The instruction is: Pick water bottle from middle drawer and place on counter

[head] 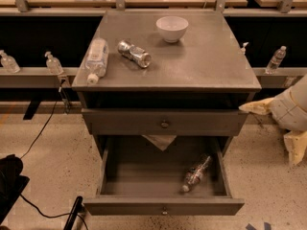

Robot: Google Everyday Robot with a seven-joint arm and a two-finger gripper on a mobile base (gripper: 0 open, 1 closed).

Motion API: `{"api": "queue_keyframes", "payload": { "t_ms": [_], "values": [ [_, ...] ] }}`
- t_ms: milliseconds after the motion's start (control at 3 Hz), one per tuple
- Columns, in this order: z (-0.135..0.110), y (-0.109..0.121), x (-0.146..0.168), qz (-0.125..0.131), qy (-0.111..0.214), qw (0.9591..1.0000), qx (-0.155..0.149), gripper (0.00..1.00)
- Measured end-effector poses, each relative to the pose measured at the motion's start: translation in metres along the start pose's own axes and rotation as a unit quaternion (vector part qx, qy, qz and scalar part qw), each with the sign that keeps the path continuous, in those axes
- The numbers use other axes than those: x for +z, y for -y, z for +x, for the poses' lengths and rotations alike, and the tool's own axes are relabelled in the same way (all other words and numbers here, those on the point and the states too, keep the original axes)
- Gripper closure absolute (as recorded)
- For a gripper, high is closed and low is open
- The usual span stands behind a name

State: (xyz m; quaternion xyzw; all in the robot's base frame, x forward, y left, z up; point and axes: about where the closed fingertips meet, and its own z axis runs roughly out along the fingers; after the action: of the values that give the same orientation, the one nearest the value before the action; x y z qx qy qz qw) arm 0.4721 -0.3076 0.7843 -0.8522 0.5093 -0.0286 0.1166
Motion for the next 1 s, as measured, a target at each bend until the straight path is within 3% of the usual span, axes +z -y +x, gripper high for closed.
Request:
{"api": "queue_keyframes", "payload": {
  "t_ms": [333, 667, 1000],
  "values": [
    [0.004, -0.018, 0.067, 0.021, 0.050, 0.9969, -0.058, 0.00],
    [0.003, -0.022, 0.091, 0.021, 0.064, 0.9909, -0.117, 0.00],
    [-0.007, -0.022, 0.122, 0.002, 0.081, 0.9870, -0.139, 0.00]
  ]
}}
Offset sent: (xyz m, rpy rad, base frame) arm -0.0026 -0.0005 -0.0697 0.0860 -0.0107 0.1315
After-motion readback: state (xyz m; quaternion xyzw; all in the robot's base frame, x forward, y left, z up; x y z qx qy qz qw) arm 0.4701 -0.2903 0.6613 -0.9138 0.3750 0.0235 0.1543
